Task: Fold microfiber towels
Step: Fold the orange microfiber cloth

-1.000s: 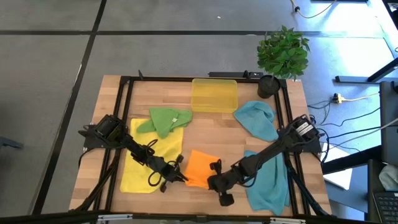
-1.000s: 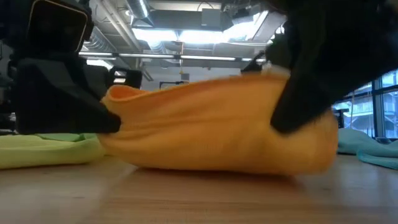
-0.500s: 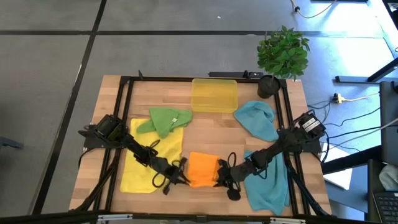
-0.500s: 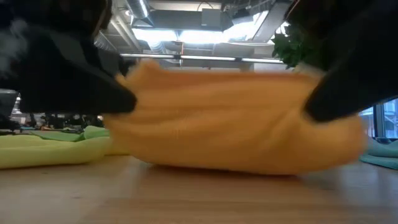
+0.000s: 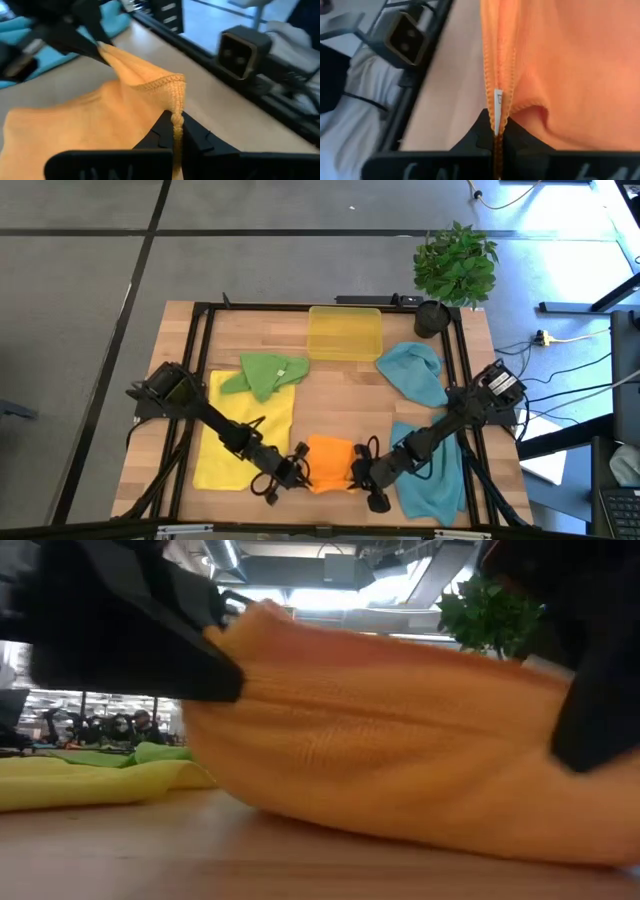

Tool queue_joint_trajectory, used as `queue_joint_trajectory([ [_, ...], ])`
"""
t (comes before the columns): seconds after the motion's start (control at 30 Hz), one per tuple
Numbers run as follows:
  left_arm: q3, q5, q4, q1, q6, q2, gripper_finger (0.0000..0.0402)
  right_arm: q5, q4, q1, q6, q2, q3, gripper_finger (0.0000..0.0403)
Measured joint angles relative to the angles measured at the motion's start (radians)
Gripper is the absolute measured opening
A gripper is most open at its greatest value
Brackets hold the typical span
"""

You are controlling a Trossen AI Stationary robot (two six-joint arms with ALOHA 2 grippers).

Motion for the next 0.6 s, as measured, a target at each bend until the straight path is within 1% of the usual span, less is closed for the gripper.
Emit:
queue_joint_trajectory([
  [0.1,-0.044,-0.029,0.054,0.016,-0.015,-0.022,0.0000,0.000,0.021,-0.014,0.011,0.000,-0.018,0.0002],
  [0.2,-0.105,-0.029,0.179,0.031,-0.042,-0.025,0.0000,-0.011,0.072,-0.025,0.009,0.000,-0.034,0.0002],
  [0.27,-0.155,-0.027,0.274,0.035,-0.063,-0.025,0.0000,-0.023,0.140,-0.026,0.009,0.000,-0.048,0.0002],
  [0.37,-0.224,-0.049,0.384,0.028,-0.124,-0.026,0.0000,-0.009,0.263,-0.024,0.020,-0.002,-0.102,0.0002],
  [0.47,-0.234,-0.081,0.391,0.010,-0.208,-0.016,0.0000,0.013,0.363,-0.023,0.073,-0.002,-0.165,0.0002],
  [0.53,-0.202,-0.078,0.358,-0.012,-0.247,0.005,0.0000,0.003,0.401,-0.012,0.089,-0.001,-0.177,0.0002],
  [0.6,-0.150,-0.059,0.306,-0.037,-0.250,0.026,0.0000,-0.016,0.404,0.003,0.083,0.000,-0.155,0.0002],
])
